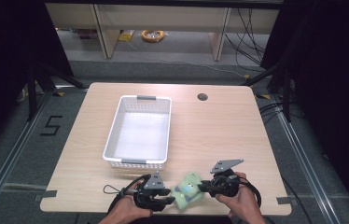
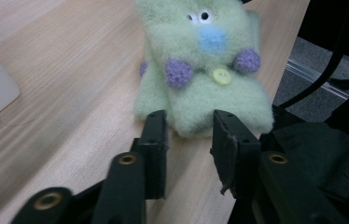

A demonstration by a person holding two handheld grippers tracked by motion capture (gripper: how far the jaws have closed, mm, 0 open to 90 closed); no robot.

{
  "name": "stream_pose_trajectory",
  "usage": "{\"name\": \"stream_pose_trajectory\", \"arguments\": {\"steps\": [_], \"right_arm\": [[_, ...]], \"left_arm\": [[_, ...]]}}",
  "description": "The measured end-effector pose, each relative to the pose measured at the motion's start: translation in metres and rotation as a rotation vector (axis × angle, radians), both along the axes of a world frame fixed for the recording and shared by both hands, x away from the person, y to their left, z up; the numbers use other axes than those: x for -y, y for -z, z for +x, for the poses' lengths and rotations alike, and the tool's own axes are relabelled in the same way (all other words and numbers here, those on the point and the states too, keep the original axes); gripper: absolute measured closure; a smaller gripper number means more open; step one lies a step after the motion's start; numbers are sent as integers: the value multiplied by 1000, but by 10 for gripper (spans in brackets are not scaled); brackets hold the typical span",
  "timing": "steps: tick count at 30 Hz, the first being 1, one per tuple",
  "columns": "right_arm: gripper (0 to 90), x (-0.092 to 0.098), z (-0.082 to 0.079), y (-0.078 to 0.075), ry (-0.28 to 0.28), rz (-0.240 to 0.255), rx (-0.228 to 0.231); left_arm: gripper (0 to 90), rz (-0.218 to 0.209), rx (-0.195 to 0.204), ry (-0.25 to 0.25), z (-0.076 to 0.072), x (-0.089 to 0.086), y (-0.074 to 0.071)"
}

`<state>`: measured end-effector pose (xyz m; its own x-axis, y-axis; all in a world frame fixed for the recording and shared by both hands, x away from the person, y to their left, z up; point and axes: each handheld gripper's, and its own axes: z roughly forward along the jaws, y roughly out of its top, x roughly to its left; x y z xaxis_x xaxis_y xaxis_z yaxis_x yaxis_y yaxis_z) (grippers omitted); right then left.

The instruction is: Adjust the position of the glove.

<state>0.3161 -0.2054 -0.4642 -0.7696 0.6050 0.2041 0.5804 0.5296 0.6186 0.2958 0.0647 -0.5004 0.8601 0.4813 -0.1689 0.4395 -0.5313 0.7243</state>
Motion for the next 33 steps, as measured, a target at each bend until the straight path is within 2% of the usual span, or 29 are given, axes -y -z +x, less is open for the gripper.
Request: {"name": "stream_pose_trajectory", "arguments": {"steps": [2, 4, 5, 8, 11, 12, 13, 14, 16, 17, 18, 20, 22, 23, 24, 25, 26, 27, 28, 30, 31, 32, 33], "right_arm": [[803, 0, -1, 0, 4, 0, -3], [802, 0, 0, 1, 4, -1, -9], [802, 0, -1, 1, 27, -3, -21], [801, 0, 1, 2, 13, 1, -13], [800, 0, 1, 2, 11, -1, -13], [799, 0, 1, 3, 11, -2, -6], [799, -1, 1, 4, 17, 14, 0], [798, -1, 1, 4, 16, 13, -10], [797, -1, 1, 4, 20, 9, -8], [797, -1, 0, 3, 21, 6, -2], [797, -1, 0, 3, 21, 8, -8], [797, -1, 0, 3, 25, 4, -9], [799, -1, 0, 3, 21, 1, -4], [801, -1, 0, 3, 23, 5, -9], [802, 1, -1, 0, 22, -6, -17], [803, 1, -1, 0, 22, 18, 2], [803, 2, -1, -3, 15, 7, -6], [803, 2, -2, -5, 14, 20, 1], [803, 2, -4, -8, 29, 18, -3], [804, 4, -6, -12, 29, 23, 15], [804, 4, -8, -12, 46, 39, 16], [804, 6, -9, -15, 34, 21, 9], [804, 7, -11, -15, 39, 23, 4]], "left_arm": [[609, -1, -7, -13, -1, 1, 1], [598, 6, 1, 3, 0, 2, 1], [586, 0, -9, -4, -2, 3, 1], [524, 4, -7, 16, -3, 2, -2], [531, 19, 0, 43, -5, 3, -1], [534, 15, -16, 29, -7, 5, 1], [535, 31, 3, 46, -5, 6, 1], [541, 42, 2, 33, -5, 7, 2], [566, 49, 6, 48, -4, 8, 3], [593, 89, 22, 84, -2, 7, 2], [622, 45, -1, 46, -4, 10, 4], [693, 61, 8, 62, -2, 9, 3], [810, 15, -10, 41, -2, 9, 1], [839, 19, -3, 44, 0, 7, -2], [850, 13, 2, 45, 1, 6, -4], [856, 12, -5, 44, 2, 5, -6], [860, 3, 2, 54, 4, 4, -9], [862, -16, -6, 35, 3, 5, -11], [863, -1, 12, 53, 6, 3, -14], [863, -23, -2, 37, 9, 4, -16], [863, -11, 7, 55, 12, 3, -17], [862, -12, -7, 42, 13, 3, -16], [861, -4, -3, 45, 16, 3, -15]]}}
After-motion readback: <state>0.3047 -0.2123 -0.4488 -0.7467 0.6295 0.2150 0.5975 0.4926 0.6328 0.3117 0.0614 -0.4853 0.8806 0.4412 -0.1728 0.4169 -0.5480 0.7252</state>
